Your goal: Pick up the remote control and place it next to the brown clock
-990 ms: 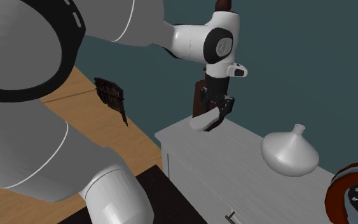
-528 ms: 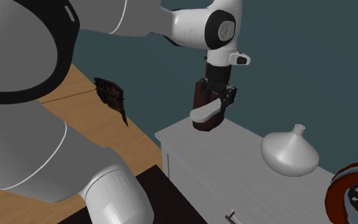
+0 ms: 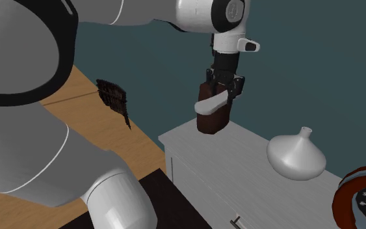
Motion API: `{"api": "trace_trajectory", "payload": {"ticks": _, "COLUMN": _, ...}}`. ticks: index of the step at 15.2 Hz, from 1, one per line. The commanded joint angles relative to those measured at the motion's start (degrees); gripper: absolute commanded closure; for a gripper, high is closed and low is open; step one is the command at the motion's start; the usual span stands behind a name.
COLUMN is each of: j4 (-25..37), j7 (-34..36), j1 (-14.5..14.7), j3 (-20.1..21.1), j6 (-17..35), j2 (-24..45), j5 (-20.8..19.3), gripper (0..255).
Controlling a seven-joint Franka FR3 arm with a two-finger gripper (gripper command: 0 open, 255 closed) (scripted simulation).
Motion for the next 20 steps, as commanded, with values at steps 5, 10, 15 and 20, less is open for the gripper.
{"api": "trace_trajectory", "payload": {"ticks": 5, "j4": 5.2, "j7": 0.0, "j1": -0.1, "j3": -0.1, "j6": -4.6, "j2": 0.6, "j5": -0.1, "gripper": 255}}
{"api": "trace_trajectory", "payload": {"ticks": 10, "j4": 9.0, "j7": 0.0, "j1": -0.1, "j3": -0.2, "j6": -7.8, "j2": 1.3, "j5": -0.2, "gripper": 255}}
{"api": "trace_trajectory", "payload": {"ticks": 15, "j4": 6.8, "j7": -7.0, "j1": -2.4, "j3": -5.2, "j6": -8.0, "j2": -1.3, "j5": -2.2, "gripper": 255}}
{"api": "trace_trajectory", "payload": {"ticks": 20, "j4": 6.0, "j7": -14.0, "j1": -4.8, "j3": -10.4, "j6": -8.1, "j2": -2.3, "j5": -4.5, "gripper": 255}}
